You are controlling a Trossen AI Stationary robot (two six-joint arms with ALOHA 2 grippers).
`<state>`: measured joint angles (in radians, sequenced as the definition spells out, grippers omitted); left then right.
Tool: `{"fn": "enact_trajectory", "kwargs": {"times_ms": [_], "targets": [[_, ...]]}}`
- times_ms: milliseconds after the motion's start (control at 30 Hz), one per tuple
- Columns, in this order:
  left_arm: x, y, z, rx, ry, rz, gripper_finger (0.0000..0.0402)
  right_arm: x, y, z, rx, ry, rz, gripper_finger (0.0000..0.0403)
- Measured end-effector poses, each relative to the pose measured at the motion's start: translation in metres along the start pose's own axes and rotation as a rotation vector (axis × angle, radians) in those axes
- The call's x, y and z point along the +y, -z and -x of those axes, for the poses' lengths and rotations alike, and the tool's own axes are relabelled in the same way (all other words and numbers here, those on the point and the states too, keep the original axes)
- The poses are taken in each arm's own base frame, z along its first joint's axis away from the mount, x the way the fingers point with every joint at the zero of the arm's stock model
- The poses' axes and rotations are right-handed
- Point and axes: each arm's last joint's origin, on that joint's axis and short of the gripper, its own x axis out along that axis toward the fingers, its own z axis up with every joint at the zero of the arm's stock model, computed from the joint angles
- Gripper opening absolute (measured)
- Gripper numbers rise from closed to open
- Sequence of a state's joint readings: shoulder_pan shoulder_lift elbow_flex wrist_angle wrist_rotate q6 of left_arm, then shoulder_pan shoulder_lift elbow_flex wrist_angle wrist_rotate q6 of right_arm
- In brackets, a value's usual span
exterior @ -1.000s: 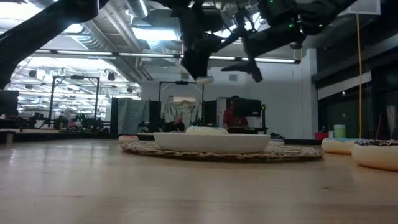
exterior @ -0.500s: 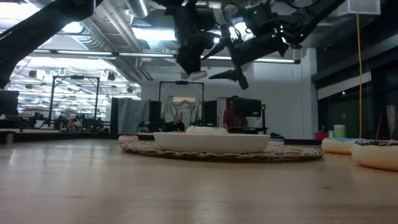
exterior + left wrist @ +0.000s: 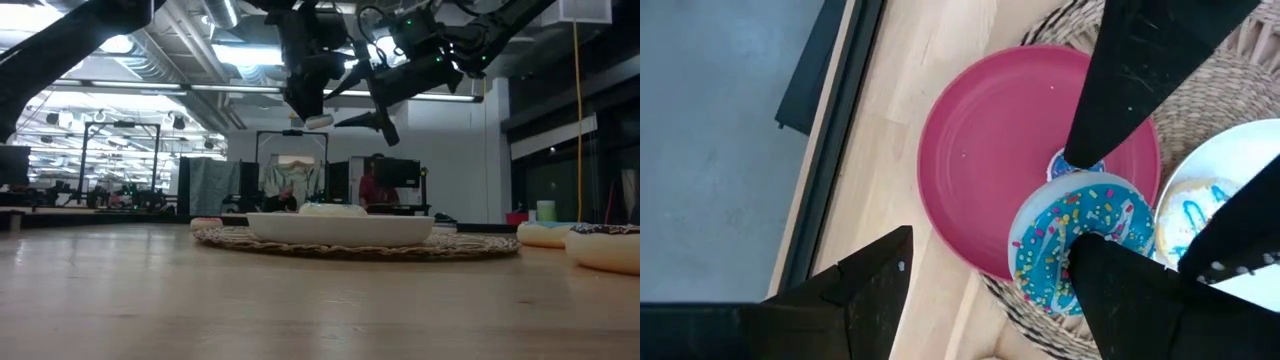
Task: Pick & Place donuts
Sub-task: Put the small light blue donut on the red plate
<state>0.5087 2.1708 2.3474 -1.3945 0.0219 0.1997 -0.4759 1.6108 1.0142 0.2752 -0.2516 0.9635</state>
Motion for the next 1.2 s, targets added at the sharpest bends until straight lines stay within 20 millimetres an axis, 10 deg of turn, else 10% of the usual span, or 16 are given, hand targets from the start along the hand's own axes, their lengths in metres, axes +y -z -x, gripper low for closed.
{"fn": "enact_trajectory", "kwargs": {"times_ms": [833,1200], "targets": [[-0.0022,-0.0014,-0.0005,-0.018,0.056,0.020,0.0258,0.0001,0.0000,0.0008,0.004,0.004,0.028,0.0018],[-0.0007,0.0020,0.0037,0.003,0.058,0.043,0.0258,-0.0020,0.0020,0.0008,0.024,0.025,0.017,0.0006]]}}
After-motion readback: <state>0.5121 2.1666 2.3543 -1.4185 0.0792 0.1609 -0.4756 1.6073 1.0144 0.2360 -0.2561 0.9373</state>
